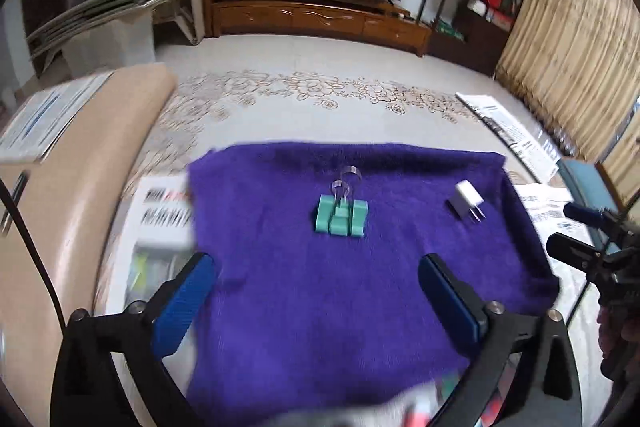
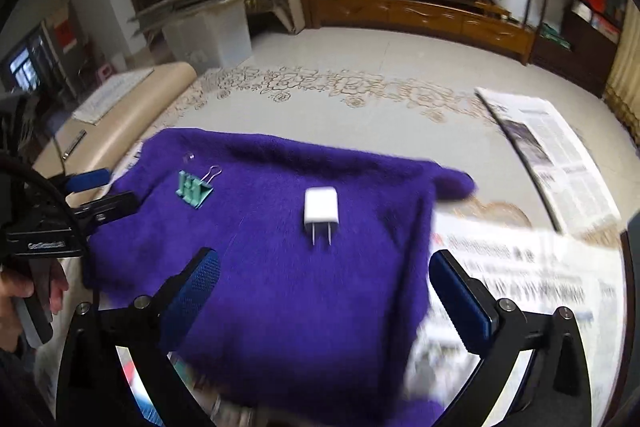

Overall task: Organize rigid objects
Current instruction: 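Carry the clip with the left tool while the right tool carries the charger onto the towel, releasing both, then grasp the white cylindrical container with the left tool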

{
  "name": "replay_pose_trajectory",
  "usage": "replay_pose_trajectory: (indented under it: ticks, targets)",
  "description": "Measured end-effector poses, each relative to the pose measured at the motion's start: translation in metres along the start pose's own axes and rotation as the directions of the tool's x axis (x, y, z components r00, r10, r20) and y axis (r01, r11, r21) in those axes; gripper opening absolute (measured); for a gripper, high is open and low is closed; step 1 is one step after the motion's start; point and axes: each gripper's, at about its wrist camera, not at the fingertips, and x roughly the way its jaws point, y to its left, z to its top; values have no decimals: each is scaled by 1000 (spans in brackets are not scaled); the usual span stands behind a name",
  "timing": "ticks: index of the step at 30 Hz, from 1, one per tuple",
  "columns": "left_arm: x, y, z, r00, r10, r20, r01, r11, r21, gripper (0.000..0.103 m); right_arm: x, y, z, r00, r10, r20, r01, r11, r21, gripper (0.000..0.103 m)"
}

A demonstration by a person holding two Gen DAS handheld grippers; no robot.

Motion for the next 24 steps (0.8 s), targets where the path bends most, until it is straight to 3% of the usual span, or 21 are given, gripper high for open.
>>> replay_pose_trajectory:
  ticks: [6,8,11,14,18,20,24]
  targets:
    - [-47,12,-57,1000,6,-9,-7,999,-49,103,-49,-11,-47,1000,-9,1,9,997,76,103]
    - [-50,14,-76,999,-38,-19,37,998,-42,103,-63,-15,-67,1000,-7,-2,7,996,89,103]
    - [-44,13,-96,996,-87,-26,88,996,24,103,-75,-21,-92,999,-31,6,30,994,103,103]
    - [-28,3,-104,995,-73,-71,82,988,134,103,-80,-28,-113,999,-32,30,28,990,138,103]
    - [-20,-1,-110,998,-49,-50,59,977,206,102,-75,-33,-131,999,-12,30,7,987,162,103]
    - [-14,1,-108,996,-72,-60,82,978,192,89,-73,-36,-135,999,-28,29,24,987,158,103]
    - [-13,-6,-111,995,-92,-49,101,963,248,80,-69,-45,-142,1000,-14,23,9,984,180,103]
